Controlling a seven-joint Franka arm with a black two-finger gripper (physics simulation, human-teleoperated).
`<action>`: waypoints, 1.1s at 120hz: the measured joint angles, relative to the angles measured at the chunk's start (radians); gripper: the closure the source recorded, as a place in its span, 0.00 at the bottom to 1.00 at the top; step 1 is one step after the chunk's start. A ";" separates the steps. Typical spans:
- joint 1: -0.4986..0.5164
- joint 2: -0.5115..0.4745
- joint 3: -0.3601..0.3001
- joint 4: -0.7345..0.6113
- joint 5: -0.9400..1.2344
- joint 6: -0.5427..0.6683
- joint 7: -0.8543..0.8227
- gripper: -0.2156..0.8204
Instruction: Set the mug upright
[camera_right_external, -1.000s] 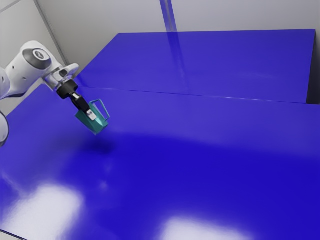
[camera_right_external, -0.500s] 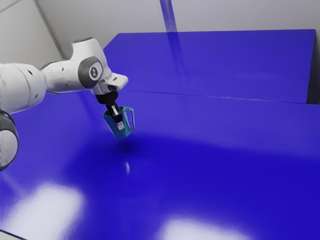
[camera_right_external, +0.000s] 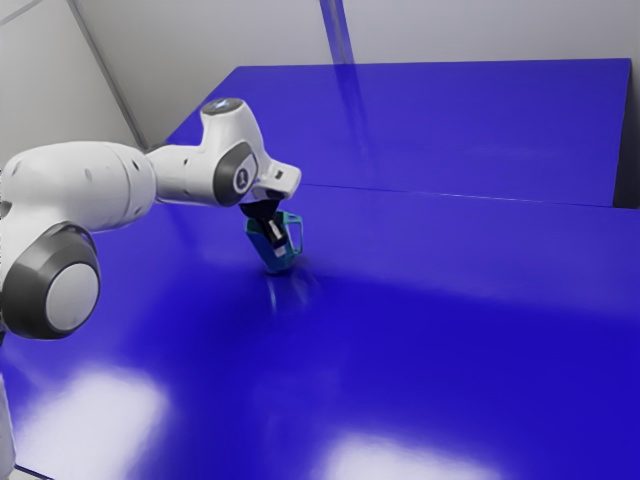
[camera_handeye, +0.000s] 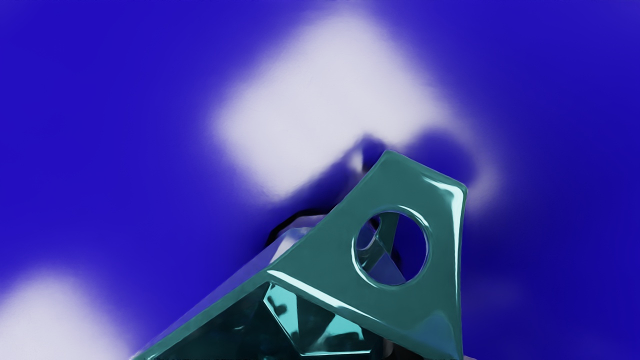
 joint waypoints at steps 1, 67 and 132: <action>0.001 0.002 -0.002 0.001 0.000 0.001 -0.001 0.97; 0.029 0.013 -0.037 0.004 -0.001 0.021 -0.058 0.48; -0.005 -0.370 0.014 0.152 0.144 -0.354 -0.182 0.23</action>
